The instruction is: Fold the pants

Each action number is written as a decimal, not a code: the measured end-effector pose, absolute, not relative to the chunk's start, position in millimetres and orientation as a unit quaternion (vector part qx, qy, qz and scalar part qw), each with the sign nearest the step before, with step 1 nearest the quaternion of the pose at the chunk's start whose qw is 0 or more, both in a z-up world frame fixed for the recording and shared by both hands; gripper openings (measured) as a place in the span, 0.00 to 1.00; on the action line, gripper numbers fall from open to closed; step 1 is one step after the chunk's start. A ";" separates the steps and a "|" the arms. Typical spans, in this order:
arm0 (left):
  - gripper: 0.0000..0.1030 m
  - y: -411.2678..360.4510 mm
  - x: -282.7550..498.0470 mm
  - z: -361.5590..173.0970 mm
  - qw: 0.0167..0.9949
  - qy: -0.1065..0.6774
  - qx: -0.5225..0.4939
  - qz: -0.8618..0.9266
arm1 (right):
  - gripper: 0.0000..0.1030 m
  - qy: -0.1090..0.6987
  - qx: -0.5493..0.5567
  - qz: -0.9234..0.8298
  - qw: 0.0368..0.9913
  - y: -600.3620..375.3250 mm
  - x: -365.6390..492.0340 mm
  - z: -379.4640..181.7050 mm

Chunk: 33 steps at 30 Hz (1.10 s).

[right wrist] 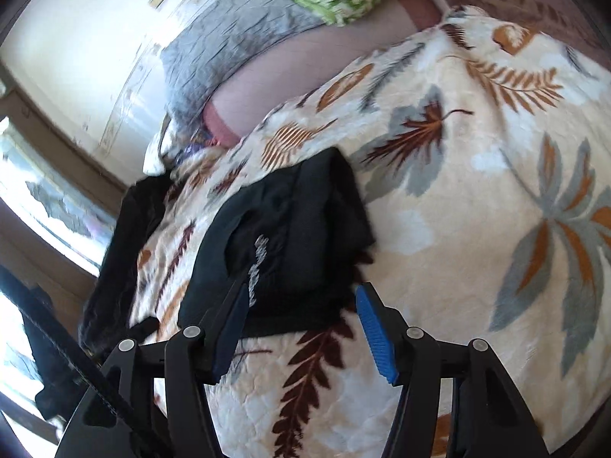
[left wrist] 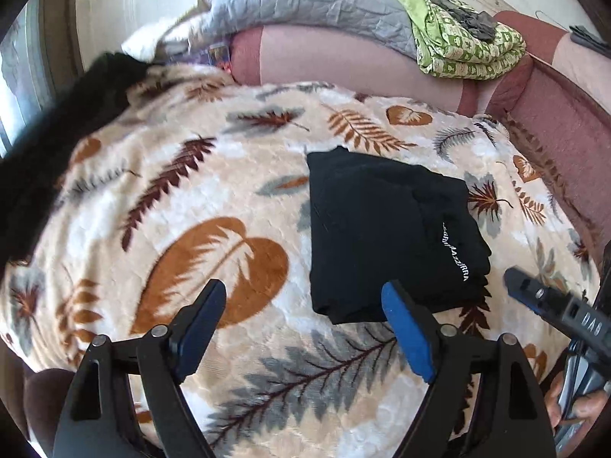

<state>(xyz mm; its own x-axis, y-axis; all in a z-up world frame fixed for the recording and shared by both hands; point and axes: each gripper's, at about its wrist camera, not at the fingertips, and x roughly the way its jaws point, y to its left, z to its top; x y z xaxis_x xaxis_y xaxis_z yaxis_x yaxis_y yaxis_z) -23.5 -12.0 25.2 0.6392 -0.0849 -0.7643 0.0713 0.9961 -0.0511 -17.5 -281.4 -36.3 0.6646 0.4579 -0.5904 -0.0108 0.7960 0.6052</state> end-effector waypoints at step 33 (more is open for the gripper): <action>0.81 1.5 -20.2 1.4 0.886 0.463 -0.018 -0.030 | 0.67 0.421 0.239 0.116 0.867 -257.5 -24.7 -48.2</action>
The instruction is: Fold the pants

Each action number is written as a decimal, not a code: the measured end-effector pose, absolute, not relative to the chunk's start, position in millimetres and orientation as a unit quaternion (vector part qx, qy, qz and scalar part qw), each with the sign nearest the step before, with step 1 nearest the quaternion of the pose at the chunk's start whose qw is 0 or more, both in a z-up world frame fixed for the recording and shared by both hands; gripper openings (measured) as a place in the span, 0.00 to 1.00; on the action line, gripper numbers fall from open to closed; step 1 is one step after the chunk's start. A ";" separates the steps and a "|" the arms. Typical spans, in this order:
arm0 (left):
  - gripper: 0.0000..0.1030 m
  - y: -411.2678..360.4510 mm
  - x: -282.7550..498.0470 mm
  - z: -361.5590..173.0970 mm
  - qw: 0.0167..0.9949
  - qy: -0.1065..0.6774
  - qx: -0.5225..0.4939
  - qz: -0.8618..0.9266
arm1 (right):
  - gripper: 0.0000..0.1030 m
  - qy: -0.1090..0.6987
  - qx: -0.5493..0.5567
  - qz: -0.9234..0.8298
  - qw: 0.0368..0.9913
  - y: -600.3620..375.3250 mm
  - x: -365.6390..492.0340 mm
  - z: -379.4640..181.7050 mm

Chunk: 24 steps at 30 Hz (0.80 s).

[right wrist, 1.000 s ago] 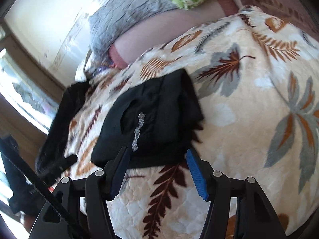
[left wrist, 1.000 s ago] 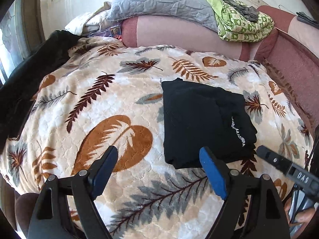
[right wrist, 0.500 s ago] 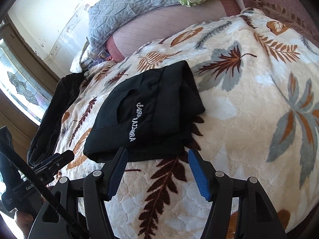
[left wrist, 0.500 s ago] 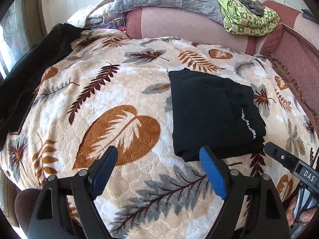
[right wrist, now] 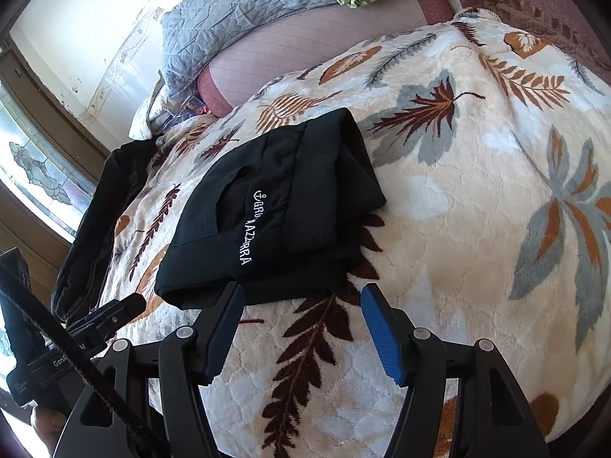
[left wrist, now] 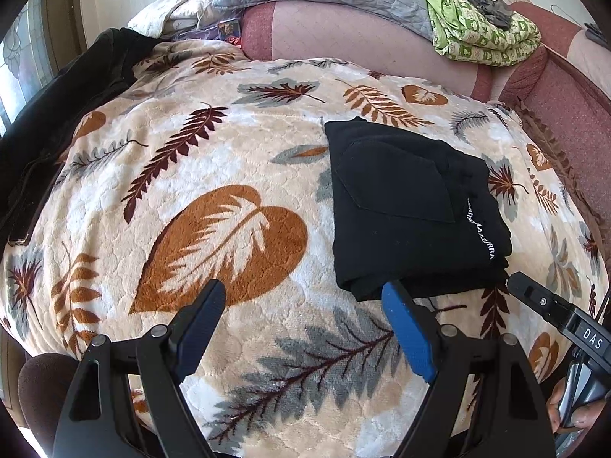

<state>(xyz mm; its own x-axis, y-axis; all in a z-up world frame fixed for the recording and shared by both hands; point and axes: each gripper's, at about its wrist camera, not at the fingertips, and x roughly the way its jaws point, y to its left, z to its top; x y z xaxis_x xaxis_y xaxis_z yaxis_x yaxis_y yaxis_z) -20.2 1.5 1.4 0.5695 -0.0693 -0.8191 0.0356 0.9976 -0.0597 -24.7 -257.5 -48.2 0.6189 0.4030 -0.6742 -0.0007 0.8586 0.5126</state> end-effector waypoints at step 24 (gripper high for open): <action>0.81 11.1 127.9 -37.2 0.808 0.517 -0.187 -0.212 | 0.74 0.417 0.354 0.123 0.828 -309.8 38.8 -67.1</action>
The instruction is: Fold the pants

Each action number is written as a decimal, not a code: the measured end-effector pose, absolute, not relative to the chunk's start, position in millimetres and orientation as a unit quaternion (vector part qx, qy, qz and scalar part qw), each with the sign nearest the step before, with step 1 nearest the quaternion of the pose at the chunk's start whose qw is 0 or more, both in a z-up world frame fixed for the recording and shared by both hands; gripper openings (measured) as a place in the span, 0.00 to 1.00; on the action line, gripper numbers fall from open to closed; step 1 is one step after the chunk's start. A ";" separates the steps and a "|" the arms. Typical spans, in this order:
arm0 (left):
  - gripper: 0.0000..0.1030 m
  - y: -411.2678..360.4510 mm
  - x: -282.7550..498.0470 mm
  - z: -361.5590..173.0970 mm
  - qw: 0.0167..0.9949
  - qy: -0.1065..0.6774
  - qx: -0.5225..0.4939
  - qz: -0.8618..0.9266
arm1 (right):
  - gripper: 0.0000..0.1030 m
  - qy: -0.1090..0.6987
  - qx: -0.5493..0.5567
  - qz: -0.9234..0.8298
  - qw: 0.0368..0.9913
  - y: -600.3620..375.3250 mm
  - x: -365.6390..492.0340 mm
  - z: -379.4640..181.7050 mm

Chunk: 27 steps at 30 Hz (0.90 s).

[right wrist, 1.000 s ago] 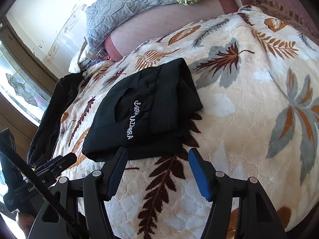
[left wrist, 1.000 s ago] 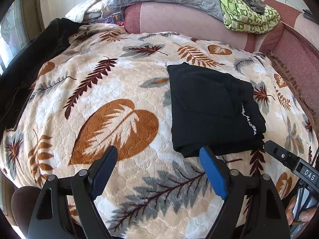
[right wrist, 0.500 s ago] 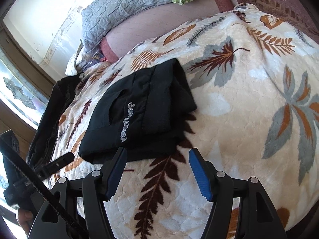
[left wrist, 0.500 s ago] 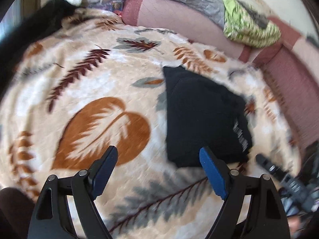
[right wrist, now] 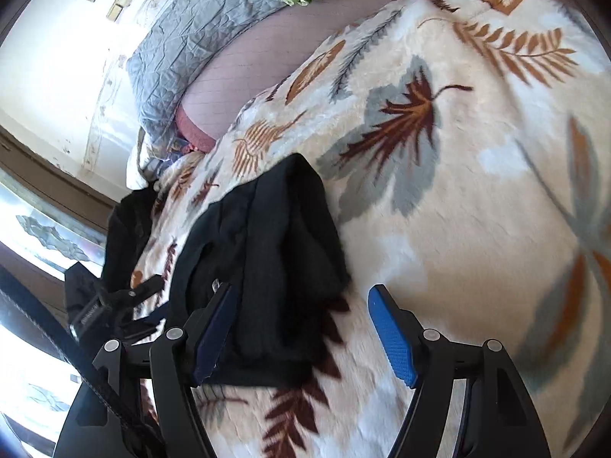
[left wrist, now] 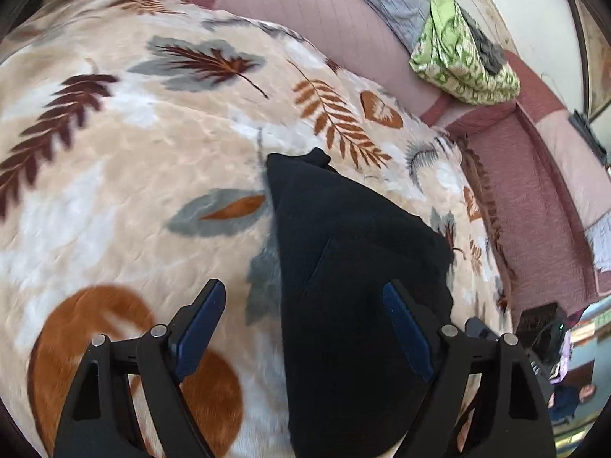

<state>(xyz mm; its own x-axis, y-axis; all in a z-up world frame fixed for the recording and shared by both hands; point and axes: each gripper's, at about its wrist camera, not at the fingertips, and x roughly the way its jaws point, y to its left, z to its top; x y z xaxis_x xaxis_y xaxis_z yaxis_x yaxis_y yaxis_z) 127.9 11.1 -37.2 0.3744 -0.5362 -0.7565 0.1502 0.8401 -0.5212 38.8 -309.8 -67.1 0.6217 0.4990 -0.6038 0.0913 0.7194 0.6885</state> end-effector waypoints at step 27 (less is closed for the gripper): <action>0.22 -4.7 160.3 -2.4 0.823 0.447 -0.174 -0.304 | 0.40 0.426 0.321 0.208 0.820 -253.2 120.0 -42.6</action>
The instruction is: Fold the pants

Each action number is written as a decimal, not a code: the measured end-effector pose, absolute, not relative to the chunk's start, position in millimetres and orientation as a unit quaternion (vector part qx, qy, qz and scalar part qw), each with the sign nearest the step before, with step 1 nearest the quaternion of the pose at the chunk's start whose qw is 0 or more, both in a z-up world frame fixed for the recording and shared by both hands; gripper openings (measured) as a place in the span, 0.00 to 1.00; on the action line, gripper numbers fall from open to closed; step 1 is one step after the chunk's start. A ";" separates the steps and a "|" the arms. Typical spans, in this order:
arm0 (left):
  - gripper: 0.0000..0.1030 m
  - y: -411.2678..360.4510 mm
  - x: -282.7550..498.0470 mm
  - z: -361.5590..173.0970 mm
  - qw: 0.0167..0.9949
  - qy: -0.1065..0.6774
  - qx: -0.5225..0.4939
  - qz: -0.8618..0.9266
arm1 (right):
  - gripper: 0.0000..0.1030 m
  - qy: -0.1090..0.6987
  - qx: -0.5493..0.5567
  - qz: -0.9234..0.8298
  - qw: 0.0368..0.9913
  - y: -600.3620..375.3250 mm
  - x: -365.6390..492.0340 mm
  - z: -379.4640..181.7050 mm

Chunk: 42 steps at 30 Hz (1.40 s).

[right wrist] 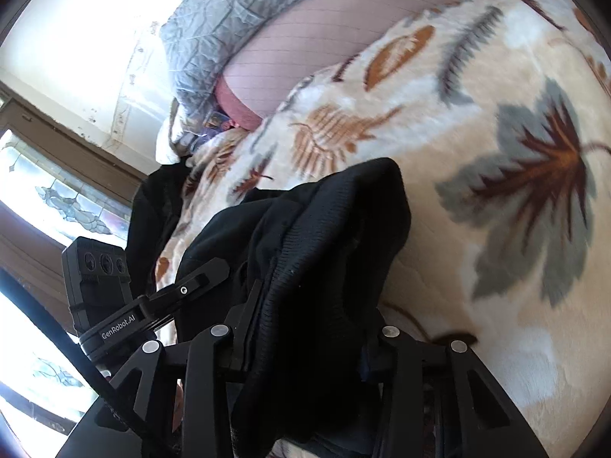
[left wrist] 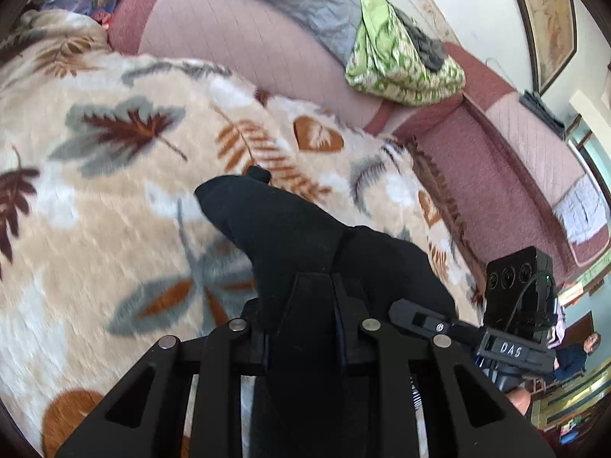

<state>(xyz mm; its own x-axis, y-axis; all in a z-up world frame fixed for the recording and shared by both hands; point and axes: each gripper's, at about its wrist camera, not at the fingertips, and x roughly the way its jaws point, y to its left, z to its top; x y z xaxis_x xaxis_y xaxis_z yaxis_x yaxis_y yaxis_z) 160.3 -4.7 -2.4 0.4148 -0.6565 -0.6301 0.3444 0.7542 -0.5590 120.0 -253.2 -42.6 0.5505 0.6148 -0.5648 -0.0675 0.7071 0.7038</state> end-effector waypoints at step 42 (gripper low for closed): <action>0.52 21.4 152.6 -17.7 0.857 0.476 -0.146 -0.130 | 0.61 0.468 0.312 0.179 0.807 -230.2 254.3 -50.2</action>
<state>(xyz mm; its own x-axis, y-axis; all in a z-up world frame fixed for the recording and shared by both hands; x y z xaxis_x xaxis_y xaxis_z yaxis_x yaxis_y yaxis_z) 152.6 21.4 -17.7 0.5122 -0.3618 -0.7789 0.0840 0.9237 -0.3738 254.3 -230.2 -50.2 0.4980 0.5818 -0.6430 0.0025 0.7405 0.6720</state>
